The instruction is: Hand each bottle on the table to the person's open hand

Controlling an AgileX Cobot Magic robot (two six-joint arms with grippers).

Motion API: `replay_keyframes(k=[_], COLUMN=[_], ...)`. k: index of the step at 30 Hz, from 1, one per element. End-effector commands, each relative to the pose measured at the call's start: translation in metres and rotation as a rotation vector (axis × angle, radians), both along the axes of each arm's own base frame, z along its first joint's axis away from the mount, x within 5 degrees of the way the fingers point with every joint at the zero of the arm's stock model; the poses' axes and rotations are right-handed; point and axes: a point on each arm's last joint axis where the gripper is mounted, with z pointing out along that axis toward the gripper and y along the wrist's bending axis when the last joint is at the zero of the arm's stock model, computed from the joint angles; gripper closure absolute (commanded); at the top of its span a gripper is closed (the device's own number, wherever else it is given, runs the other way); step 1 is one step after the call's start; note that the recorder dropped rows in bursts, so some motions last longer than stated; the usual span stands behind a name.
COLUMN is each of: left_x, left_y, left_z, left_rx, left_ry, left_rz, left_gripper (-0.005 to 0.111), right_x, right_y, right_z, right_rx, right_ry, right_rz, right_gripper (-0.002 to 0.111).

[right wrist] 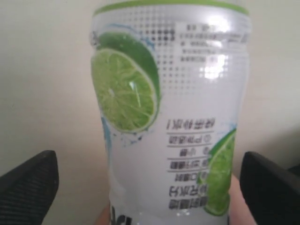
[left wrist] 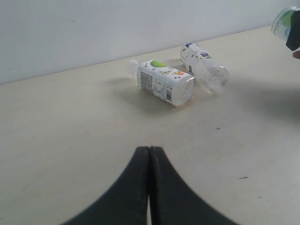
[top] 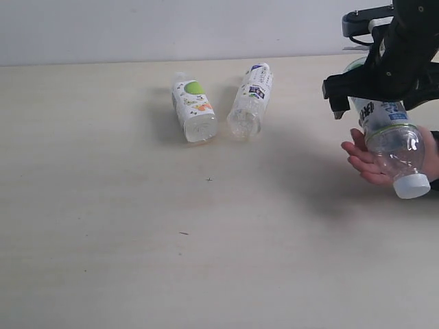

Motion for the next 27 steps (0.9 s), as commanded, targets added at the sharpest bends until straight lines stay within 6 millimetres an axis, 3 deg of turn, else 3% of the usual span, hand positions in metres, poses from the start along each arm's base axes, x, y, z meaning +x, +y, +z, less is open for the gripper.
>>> replay_keyframes(k=[1, 12, 21, 27], left_x=[0.0, 0.0, 0.0, 0.0], left_y=[0.001, 0.001, 0.001, 0.001], left_z=[0.0, 0.0, 0.0, 0.0], left_rx=[-0.005, -0.005, -0.005, -0.005], left_ry=[-0.003, -0.003, -0.003, -0.003], left_rz=[0.006, 0.006, 0.006, 0.006], left_gripper=[0.107, 0.107, 0.107, 0.107], right_x=[0.001, -0.024, -0.067, -0.1], right_y=[-0.001, -0.011, -0.029, -0.032], right_z=[0.011, 0.077, 0.137, 0.157], right_rx=[0.008, 0.041, 0.055, 0.115], right_ry=[-0.041, -0.184, -0.28, -0.223], right_rz=[0.005, 0.027, 0.056, 0.139], right_gripper=[0.008, 0.008, 0.008, 0.008])
